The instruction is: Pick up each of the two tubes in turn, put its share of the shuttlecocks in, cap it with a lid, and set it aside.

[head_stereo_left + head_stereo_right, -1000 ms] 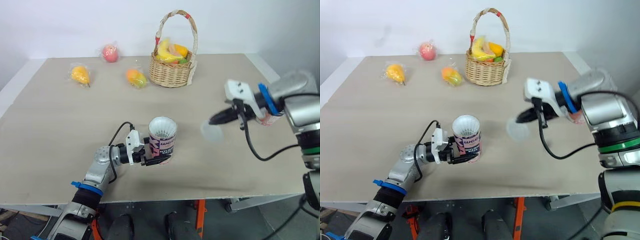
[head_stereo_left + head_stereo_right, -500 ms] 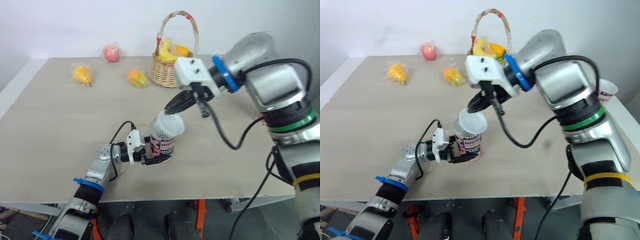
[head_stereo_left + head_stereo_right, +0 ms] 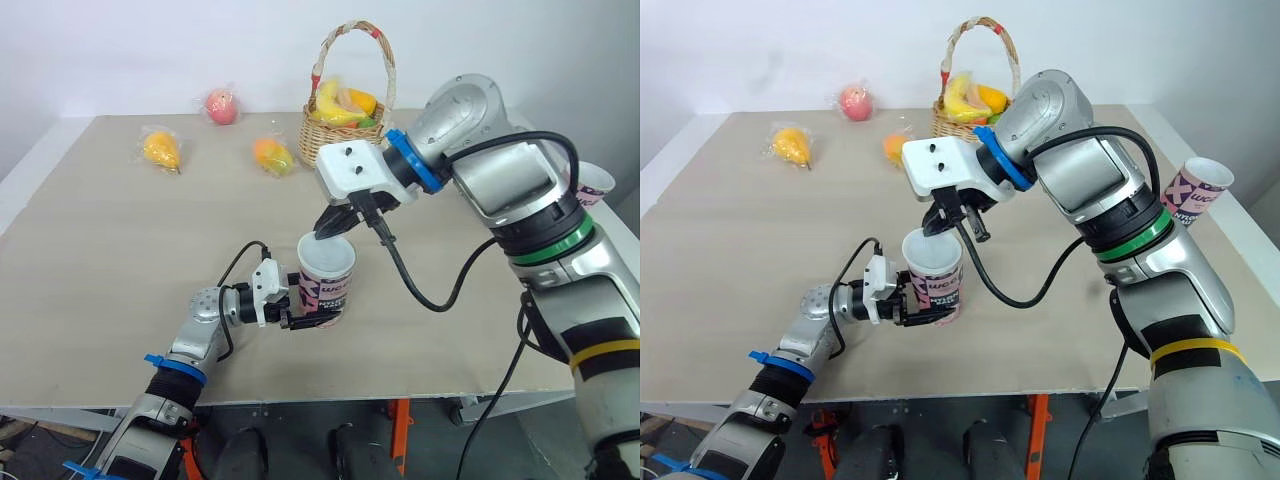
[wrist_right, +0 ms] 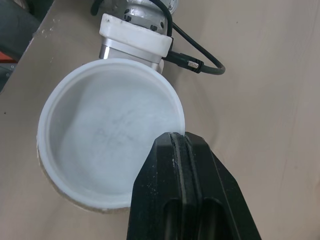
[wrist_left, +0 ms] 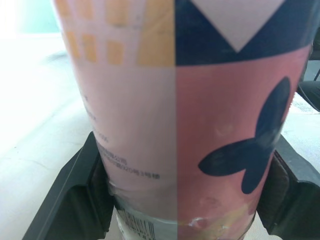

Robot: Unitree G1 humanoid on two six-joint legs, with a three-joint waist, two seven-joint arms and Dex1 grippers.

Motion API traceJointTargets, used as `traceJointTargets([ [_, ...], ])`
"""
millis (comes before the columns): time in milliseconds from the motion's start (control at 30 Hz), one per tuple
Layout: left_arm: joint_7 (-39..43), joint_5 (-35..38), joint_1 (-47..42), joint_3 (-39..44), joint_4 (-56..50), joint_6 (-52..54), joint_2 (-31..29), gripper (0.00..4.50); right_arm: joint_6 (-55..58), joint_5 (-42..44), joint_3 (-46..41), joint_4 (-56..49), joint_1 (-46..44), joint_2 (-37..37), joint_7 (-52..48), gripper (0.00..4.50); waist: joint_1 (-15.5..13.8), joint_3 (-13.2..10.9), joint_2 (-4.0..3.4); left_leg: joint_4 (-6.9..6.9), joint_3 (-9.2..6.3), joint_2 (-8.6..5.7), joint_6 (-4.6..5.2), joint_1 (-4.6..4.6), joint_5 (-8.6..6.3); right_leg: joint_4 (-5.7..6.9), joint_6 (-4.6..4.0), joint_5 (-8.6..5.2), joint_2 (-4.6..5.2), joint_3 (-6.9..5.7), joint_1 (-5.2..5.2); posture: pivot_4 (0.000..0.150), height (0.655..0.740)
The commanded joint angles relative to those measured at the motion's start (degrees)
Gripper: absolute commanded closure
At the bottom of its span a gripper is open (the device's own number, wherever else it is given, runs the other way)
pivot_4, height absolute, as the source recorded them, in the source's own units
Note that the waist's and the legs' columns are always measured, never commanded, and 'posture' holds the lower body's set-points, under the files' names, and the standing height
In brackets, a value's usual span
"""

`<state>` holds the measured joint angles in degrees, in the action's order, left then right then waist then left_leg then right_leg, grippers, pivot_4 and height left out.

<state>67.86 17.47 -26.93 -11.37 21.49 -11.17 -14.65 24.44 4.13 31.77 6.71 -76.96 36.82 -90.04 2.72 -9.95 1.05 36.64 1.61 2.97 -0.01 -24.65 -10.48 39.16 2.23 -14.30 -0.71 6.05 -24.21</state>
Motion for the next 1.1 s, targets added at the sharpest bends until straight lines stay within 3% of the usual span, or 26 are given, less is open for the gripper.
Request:
traceJointTargets([
  [33, -0.4, -1.6, 0.8, 0.1, 1.3, 1.3, -1.2, 1.2, -2.9, -1.6, -0.3, -1.7, -0.2, 2.0, -2.4, 4.43, 0.0, 0.0, 0.0, 0.0, 0.0, 0.0, 0.0, 0.0, 0.0, 0.0, 0.0, 0.0, 0.0, 0.0, 0.0, 0.15, 0.74],
  [700, -0.8, -1.5, 0.6, 1.0, 0.8, 2.0, -1.8, 1.2, -16.3, -7.7, -0.1, -7.2, 5.5, 3.5, -1.5, 4.43, 0.0, 0.1, 0.05, 0.0, 0.01, 0.01, 0.0, 0.04, 0.0, 0.0, 0.02, -0.01, -0.01, -0.01, 0.02, 0.15, 0.74],
  [833, -1.0, -1.6, 0.8, 1.2, 0.6, 2.0, -1.7, 1.2, -15.4, -8.9, -0.6, -7.6, 7.2, 1.8, 0.2, 3.14, 0.0, 0.2, 0.1, -0.02, 0.01, 0.02, 0.0, 0.08, 0.0, 0.0, -0.01, -0.03, -0.01, -0.01, 0.05, 0.15, 0.74],
  [967, -1.1, -1.5, 1.0, 1.3, 0.3, 2.2, -1.8, 1.2, -13.4, -10.0, -1.9, -6.4, 7.1, 0.0, 2.2, 1.07, 0.1, 0.3, 0.12, -0.07, 0.03, 0.05, 0.0, 0.34, 0.0, 0.0, -0.06, -0.03, -0.02, -0.01, 0.23, 0.15, 0.74],
  [1067, -1.2, -1.4, 1.0, 1.3, 0.2, 2.3, -1.8, 1.2, -12.1, -10.5, -2.6, -5.5, 6.5, -0.8, 2.4, 0.1, 0.1, 0.3, 0.12, -0.09, 0.04, 0.06, 0.0, 0.4, 0.0, 0.0, -0.26, -0.15, -0.02, -0.02, 0.27, 0.15, 0.74],
  [1100, -1.3, -1.3, 0.9, 1.4, 0.3, 2.3, -1.8, 1.2, -11.5, -10.7, -2.9, -5.0, 6.1, -1.0, 2.6, 0.1, 0.1, 0.3, 0.12, -0.1, 0.04, 0.06, 0.0, 0.4, 0.0, 0.0, -0.25, -0.14, -0.02, -0.02, 0.27, 0.15, 0.74],
])
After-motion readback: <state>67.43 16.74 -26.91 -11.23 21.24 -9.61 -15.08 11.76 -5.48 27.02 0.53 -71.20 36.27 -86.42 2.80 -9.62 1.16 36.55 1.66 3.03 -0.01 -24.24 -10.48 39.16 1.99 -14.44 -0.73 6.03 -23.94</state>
